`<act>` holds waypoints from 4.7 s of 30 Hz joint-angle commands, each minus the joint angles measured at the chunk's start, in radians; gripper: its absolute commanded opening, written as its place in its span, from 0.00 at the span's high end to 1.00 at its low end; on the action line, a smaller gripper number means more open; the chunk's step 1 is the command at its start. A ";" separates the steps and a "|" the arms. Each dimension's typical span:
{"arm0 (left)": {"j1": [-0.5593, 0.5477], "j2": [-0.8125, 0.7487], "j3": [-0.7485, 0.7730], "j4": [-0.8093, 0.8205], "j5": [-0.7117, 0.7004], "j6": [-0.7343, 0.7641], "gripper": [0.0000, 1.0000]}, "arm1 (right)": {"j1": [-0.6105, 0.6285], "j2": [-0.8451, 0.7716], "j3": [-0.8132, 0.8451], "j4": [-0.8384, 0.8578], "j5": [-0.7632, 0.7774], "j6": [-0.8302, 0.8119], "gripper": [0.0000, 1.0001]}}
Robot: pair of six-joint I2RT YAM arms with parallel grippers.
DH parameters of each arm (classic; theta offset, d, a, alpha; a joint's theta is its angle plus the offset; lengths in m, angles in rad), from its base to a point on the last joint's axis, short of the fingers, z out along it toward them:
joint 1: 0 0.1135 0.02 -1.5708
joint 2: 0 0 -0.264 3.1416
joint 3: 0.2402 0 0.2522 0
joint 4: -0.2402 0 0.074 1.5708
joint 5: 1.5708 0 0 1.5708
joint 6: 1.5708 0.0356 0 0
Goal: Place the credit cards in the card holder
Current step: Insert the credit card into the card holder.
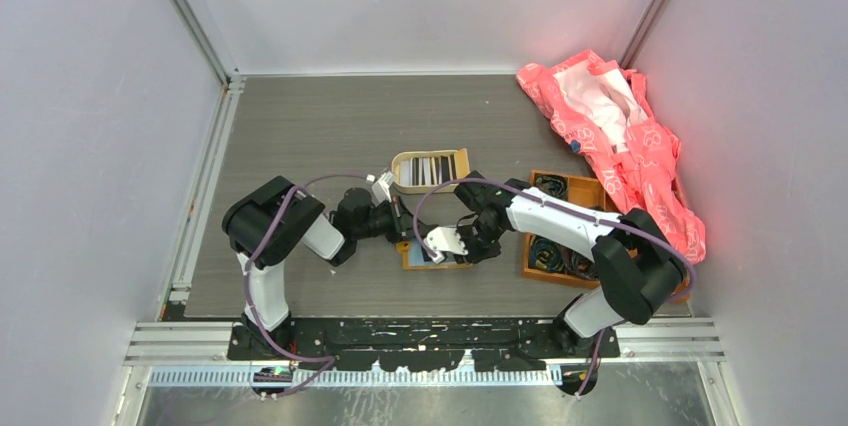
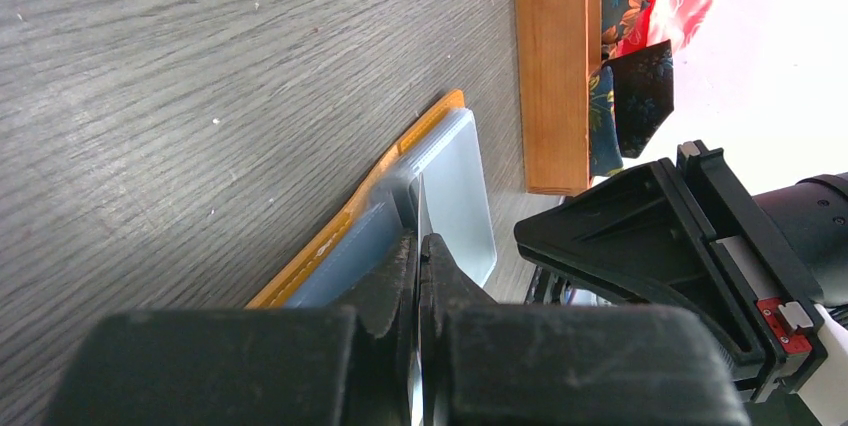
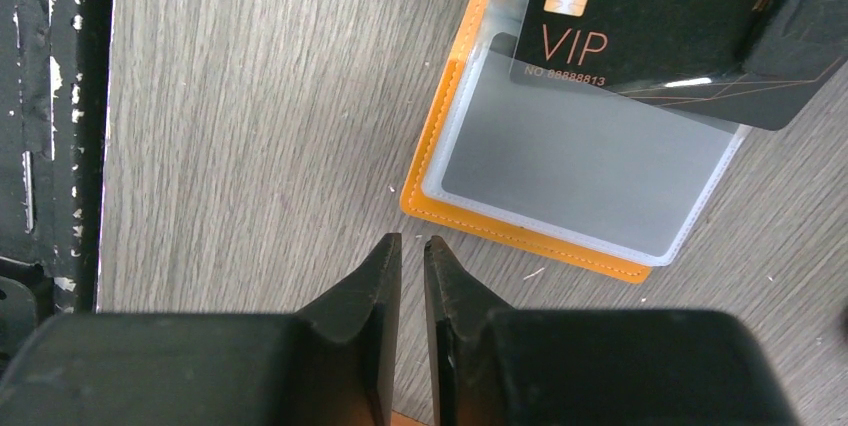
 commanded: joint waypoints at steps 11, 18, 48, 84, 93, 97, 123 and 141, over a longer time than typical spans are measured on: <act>-0.006 0.000 0.002 -0.099 -0.016 -0.038 1.00 | -0.001 -0.034 0.028 0.046 0.002 0.038 0.79; -0.005 -0.013 0.046 -0.232 -0.008 -0.025 1.00 | -0.001 -0.032 0.024 0.061 0.010 0.053 0.79; -0.017 -0.049 0.126 -0.430 0.047 0.021 1.00 | 0.059 0.077 0.028 0.144 0.172 0.133 0.74; -0.027 0.004 0.238 -0.505 0.076 0.053 1.00 | 0.073 0.066 0.042 0.164 0.210 0.178 0.69; -0.027 0.009 0.235 -0.503 0.074 0.058 0.99 | 0.009 -0.036 0.060 0.134 0.173 0.187 0.60; -0.027 0.014 0.235 -0.502 0.074 0.063 0.99 | 0.010 -0.080 0.074 0.128 0.064 0.210 0.68; -0.022 0.072 0.241 -0.462 0.100 0.061 0.97 | 0.318 0.154 0.136 0.446 0.288 0.392 0.93; -0.019 0.062 0.244 -0.475 0.110 0.071 0.95 | 0.317 0.168 0.112 0.409 0.390 0.347 0.92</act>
